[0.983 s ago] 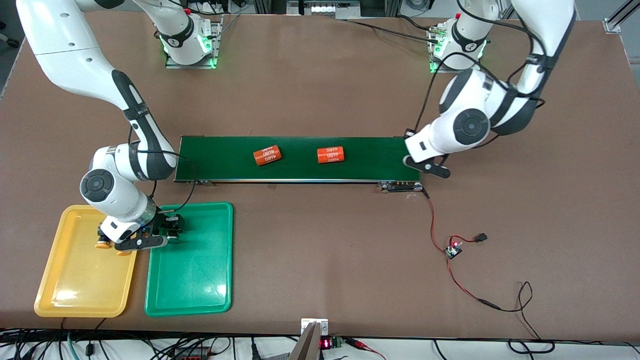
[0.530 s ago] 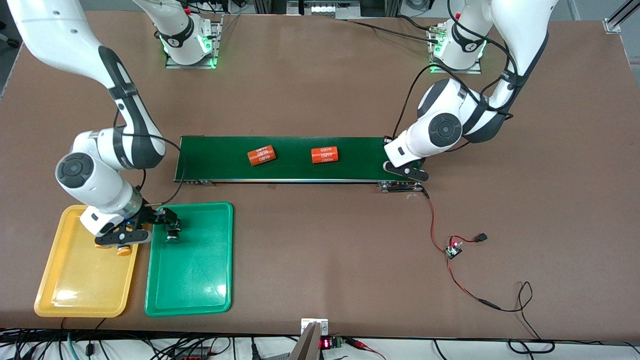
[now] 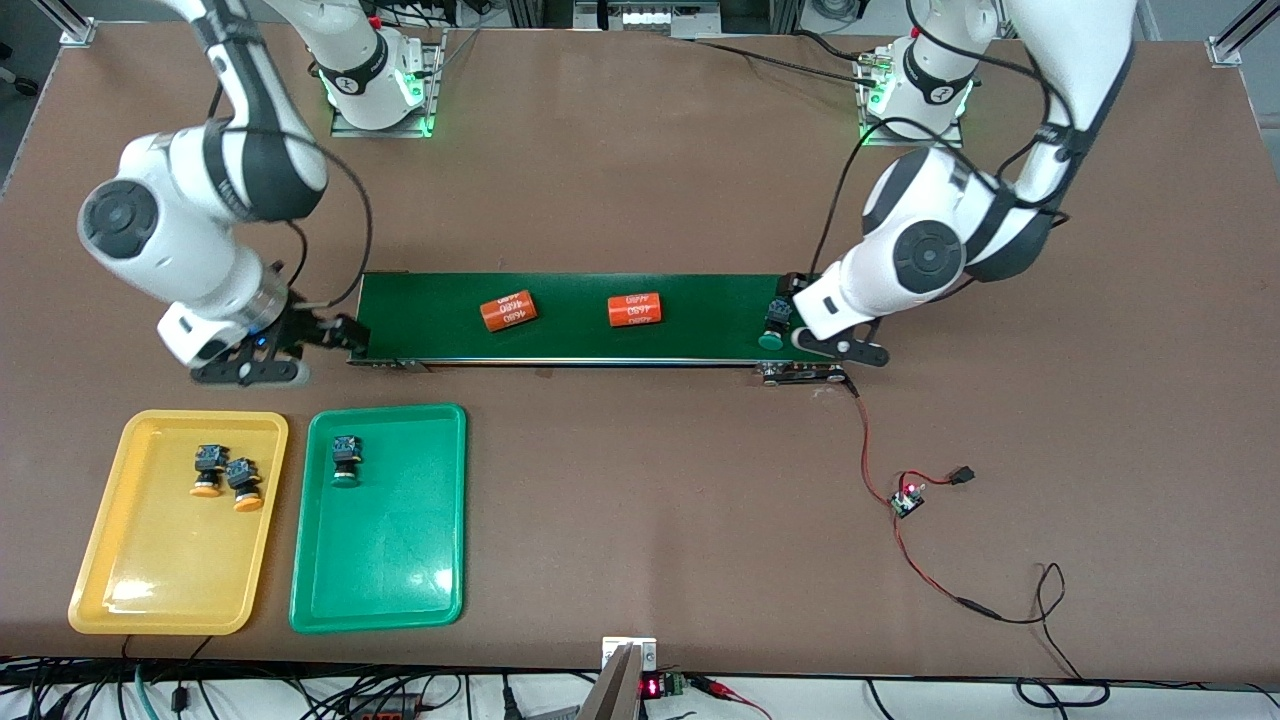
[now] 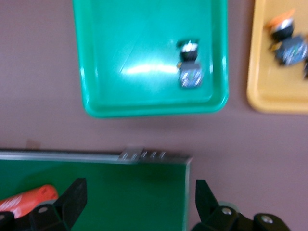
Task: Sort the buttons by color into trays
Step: 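Place the green button in the green tray while the left gripper places another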
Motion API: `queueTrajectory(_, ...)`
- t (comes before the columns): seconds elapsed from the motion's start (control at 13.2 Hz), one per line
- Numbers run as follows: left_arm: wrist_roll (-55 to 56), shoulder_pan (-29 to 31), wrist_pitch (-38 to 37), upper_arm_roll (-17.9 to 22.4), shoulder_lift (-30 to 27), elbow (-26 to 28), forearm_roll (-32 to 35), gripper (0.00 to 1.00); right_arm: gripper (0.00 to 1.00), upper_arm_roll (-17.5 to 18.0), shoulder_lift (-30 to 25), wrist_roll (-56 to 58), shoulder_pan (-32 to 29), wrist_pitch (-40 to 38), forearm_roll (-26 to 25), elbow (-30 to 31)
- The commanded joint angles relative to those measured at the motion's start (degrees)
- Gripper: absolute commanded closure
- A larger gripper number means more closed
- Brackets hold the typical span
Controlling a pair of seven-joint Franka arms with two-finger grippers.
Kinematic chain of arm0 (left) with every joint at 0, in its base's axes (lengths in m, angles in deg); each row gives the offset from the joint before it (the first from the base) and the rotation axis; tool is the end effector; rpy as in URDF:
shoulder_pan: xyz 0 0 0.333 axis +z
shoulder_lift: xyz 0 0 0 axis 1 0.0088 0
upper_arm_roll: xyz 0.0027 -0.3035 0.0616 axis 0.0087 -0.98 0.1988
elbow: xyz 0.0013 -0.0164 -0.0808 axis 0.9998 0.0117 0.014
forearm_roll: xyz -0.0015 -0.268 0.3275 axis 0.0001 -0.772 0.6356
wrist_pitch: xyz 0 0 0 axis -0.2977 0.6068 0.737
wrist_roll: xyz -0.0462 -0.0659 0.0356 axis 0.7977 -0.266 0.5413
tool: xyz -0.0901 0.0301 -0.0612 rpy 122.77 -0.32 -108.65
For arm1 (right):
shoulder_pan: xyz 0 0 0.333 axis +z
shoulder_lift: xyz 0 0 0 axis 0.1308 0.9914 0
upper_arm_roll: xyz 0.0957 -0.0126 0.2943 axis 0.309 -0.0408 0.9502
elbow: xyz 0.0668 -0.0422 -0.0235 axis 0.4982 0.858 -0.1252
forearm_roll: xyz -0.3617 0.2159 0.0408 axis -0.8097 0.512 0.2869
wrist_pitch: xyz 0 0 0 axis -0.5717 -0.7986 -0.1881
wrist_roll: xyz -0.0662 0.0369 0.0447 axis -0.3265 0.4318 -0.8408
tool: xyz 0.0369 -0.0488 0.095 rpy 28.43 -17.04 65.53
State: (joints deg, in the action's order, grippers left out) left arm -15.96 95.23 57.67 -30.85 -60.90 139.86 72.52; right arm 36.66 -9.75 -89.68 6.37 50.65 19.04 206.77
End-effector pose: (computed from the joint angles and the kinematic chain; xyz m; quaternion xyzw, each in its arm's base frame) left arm 0.5512 -0.2432 0.2951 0.9855 -0.0953 -0.1329 0.0462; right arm 0.5913 0.1221 0.3461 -0.9997 0.0050 -0.0088 0.0202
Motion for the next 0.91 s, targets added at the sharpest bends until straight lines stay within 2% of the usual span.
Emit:
queueTrajectory(0.0,-5.11,0.86,-6.92,3.02,-7.67,-1.81,-0.38,0.0,0.0,4.93,-7.17,-8.07,0.18,1.98,0.94,8.89)
queueTrajectory(0.08,-9.67,0.16,-7.2,6.53,-11.09,-1.38,-0.38,0.0,0.0,6.25,-7.44,-9.92,0.18,2.42,0.94,9.51)
queueTrajectory(0.15,-13.89,-0.02,-7.81,7.96,-14.17,-1.37,-0.47,0.0,0.0,8.01,-7.44,-12.29,0.18,3.29,0.85,9.61)
queueTrajectory(0.3,-20.06,-0.2,-12.97,13.39,-18.75,-3.47,-1.08,0.0,0.0,10.22,-5.52,-14.68,1.05,7.06,0.67,9.7)
queueTrajectory(0.38,-21.3,-0.2,-19.7,16.12,-19.03,-8.44,-1.17,0.0,0.0,10.22,-4.03,-14.68,2.27,9.25,0.67,9.61)
queueTrajectory(0.53,-21.32,-1.77,-31.23,19.03,-17.9,-18.29,-0.39,0.0,0.0,10.22,-2.09,-15.73,3.77,11.9,0.67,9.61)
queueTrajectory(0.68,-21.4,-5.11,-31.99,23.59,-16.23,-19.74,-0.56,0.0,0.0,10.22,-1.29,-19.33,4.83,12.18,0.32,9.43)
queueTrajectory(0.83,-20.88,-4.6,-27.71,23.97,-15.79,-18.78,-0.12,0.0,0.0,10.14,-1.29,-20.22,6.06,12.09,0.06,9.52)
